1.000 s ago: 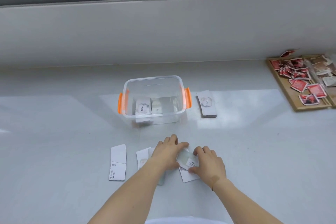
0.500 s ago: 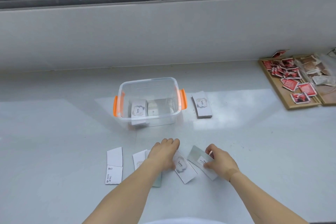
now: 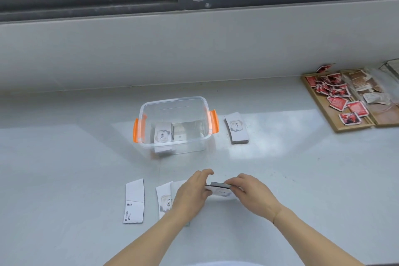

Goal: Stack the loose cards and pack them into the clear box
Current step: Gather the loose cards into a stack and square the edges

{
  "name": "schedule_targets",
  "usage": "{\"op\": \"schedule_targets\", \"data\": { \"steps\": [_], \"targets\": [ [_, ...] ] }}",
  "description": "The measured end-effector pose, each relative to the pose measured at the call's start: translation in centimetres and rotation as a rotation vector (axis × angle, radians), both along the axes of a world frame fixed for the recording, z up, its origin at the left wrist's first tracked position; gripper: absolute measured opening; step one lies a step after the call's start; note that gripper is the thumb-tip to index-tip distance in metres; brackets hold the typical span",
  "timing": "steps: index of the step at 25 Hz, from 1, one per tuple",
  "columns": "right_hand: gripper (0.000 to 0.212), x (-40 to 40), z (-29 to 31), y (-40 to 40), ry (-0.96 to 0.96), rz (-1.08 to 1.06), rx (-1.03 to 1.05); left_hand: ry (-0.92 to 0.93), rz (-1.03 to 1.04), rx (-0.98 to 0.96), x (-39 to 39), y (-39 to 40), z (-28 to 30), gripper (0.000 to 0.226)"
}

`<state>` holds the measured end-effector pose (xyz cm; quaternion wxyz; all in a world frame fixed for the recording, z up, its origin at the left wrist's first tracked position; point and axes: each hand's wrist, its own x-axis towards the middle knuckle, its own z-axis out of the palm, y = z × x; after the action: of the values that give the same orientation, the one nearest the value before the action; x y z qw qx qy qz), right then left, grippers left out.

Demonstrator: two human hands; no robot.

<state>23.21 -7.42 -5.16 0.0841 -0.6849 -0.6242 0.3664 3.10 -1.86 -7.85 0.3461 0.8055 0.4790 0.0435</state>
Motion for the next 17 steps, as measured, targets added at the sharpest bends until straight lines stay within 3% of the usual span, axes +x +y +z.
{"op": "schedule_targets", "data": {
  "steps": [4,10,17],
  "targets": [
    [0.037,-0.7,-1.1,-0.9,-0.066,0.061,0.018,-0.023,-0.006,0.023,0.7,-0.5,-0.7,0.017],
    [0.033,-1.8,-3.1,-2.4,-0.260,0.053,0.072,0.084,-0.045,0.064,1.5,-0.9,-2.0,0.022],
    [0.026,-2.0,-2.9,-1.2,-0.378,0.119,0.206,0.009,-0.006,0.051,1.8,-1.8,-2.7,0.019]
  ]
}}
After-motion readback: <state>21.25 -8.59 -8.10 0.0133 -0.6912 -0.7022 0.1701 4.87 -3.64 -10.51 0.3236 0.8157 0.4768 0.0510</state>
